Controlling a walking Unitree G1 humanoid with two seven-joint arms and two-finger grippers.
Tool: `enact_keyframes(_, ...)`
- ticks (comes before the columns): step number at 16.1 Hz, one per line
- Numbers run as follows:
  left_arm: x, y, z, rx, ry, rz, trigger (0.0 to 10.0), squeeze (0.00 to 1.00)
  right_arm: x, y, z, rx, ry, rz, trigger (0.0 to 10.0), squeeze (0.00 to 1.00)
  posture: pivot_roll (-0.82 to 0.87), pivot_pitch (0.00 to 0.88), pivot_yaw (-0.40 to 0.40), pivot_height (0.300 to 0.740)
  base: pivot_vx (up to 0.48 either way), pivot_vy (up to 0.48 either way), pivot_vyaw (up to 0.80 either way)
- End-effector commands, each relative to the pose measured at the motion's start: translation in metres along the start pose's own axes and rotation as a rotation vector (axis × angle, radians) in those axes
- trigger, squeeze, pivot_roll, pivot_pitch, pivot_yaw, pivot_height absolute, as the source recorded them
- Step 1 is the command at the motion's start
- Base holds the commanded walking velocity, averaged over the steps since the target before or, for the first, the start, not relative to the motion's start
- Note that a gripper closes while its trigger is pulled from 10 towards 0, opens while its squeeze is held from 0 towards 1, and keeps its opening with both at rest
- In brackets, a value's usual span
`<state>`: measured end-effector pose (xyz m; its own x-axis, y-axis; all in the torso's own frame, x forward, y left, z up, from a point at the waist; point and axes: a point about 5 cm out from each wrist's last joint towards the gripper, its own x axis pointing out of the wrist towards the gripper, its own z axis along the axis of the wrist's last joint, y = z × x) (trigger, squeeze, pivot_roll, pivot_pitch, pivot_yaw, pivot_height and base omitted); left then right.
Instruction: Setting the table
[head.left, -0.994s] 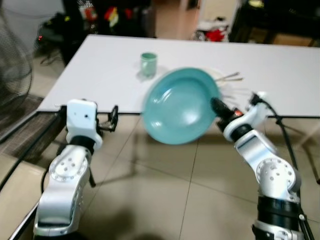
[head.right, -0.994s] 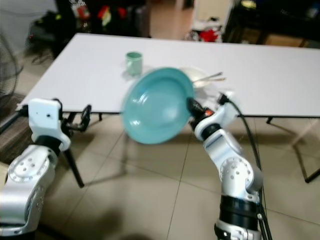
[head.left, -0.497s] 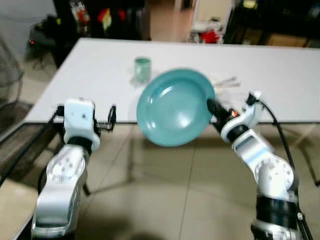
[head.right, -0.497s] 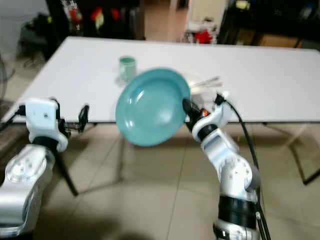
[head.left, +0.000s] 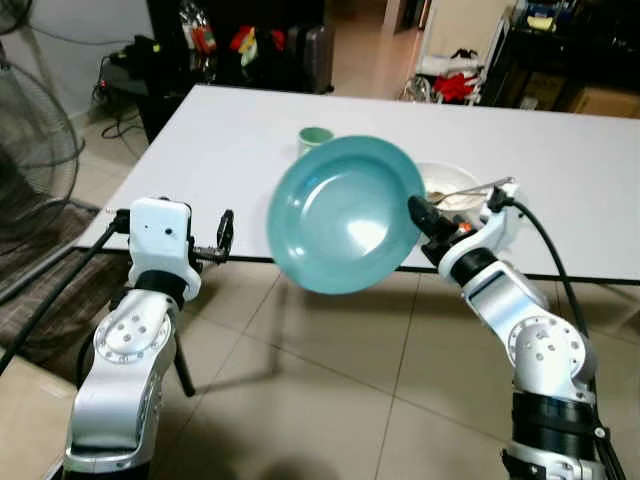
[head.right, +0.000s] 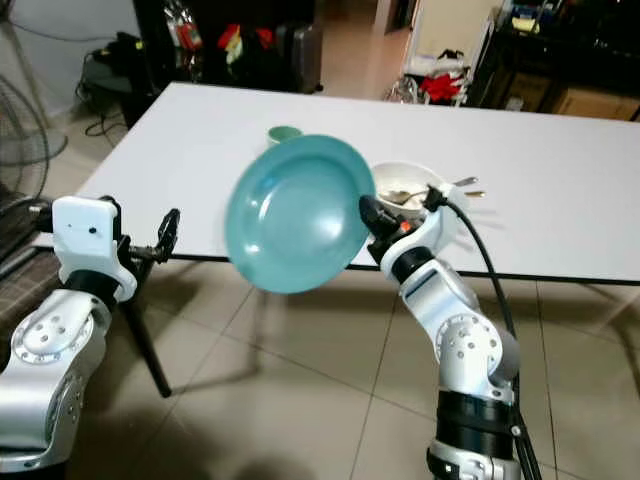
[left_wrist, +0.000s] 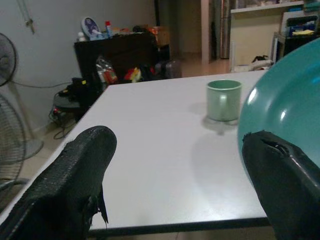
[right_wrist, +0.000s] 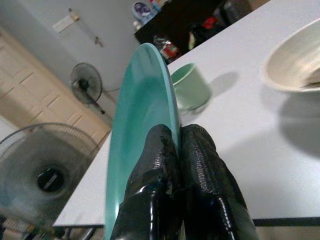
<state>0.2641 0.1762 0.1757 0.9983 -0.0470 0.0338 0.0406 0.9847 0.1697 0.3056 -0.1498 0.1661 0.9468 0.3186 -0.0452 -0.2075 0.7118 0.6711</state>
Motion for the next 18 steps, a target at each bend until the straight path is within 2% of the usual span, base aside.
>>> enact_keyframes(1, 0.001, -0.007, 0.002, -0.004, -0.006, -0.034, 10.0, 0.0, -0.003, -0.002, 0.01, -0.022, -0.035, 0.003, 10.0, 0.0, -0.02, 0.0, -0.037, 0.74, 0.33, 0.0, 0.0)
enact_keyframes(4, 0.001, -0.007, 0.002, -0.001, -0.006, -0.035, 10.0, 0.0, -0.005, 0.004, 0.007, -0.065, -0.018, 0.04, 10.0, 0.0, -0.03, 0.0, -0.035, 0.74, 0.329, 0.0, 0.0)
enact_keyframes(18, -0.001, -0.008, 0.002, 0.009, 0.001, -0.055, 10.0, 0.0, -0.009, 0.002, -0.001, -0.035, 0.019, 0.05, 10.0, 0.0, -0.02, 0.0, -0.022, 0.74, 0.33, 0.0, 0.0)
